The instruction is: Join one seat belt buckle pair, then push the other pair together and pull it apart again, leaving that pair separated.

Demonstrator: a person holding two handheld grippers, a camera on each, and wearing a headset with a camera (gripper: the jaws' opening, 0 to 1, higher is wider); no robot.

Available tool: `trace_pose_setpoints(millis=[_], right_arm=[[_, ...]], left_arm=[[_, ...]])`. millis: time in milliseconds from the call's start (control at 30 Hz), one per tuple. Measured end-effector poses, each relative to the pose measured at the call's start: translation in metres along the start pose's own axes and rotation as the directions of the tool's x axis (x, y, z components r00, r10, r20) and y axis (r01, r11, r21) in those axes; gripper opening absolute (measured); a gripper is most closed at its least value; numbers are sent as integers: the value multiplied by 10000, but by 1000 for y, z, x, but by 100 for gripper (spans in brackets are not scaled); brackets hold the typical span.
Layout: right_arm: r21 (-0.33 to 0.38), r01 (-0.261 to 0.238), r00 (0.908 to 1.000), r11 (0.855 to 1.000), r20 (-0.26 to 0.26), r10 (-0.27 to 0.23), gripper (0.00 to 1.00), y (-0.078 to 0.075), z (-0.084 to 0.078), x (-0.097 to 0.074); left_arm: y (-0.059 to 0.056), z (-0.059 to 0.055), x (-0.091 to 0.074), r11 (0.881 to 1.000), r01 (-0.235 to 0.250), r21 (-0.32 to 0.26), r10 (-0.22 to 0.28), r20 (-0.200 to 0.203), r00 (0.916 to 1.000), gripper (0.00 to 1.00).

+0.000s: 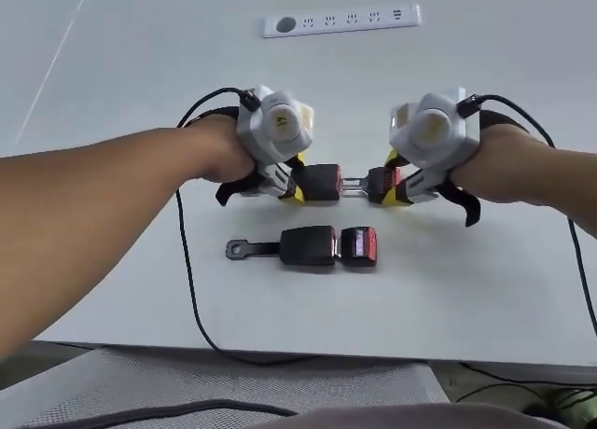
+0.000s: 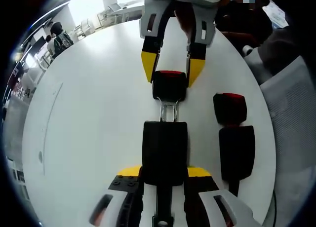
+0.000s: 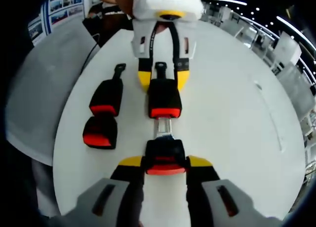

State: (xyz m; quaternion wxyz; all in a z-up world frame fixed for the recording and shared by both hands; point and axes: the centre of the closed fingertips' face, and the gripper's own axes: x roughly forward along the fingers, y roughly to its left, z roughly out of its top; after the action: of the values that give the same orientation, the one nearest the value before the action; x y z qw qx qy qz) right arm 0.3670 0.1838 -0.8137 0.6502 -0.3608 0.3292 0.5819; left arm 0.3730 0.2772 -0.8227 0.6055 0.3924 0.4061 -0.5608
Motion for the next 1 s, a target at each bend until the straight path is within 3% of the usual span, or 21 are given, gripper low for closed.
trace_pose_setpoints(millis=[367,500,933,1000], right_arm=[[262,-58,9997,9996,237,52,31,-2,11,8],[-279,-89,9996,9996,282,97,30,-3,12,9],[-347,-344,9986,9988,388,357,28,-7,27,20],[-183,-445,9979,9988,459,453,28,-8,30,21]], left_arm=[[0,1,0,10000,26,-73,-26,80,10000,32],[0,1,1,10000,65,-66,-64,90,9999,31],[0,1,1,9999,150,21,-151,299,9994,30],[1,0,1,9999,170,-22,-168,477,9987,30]])
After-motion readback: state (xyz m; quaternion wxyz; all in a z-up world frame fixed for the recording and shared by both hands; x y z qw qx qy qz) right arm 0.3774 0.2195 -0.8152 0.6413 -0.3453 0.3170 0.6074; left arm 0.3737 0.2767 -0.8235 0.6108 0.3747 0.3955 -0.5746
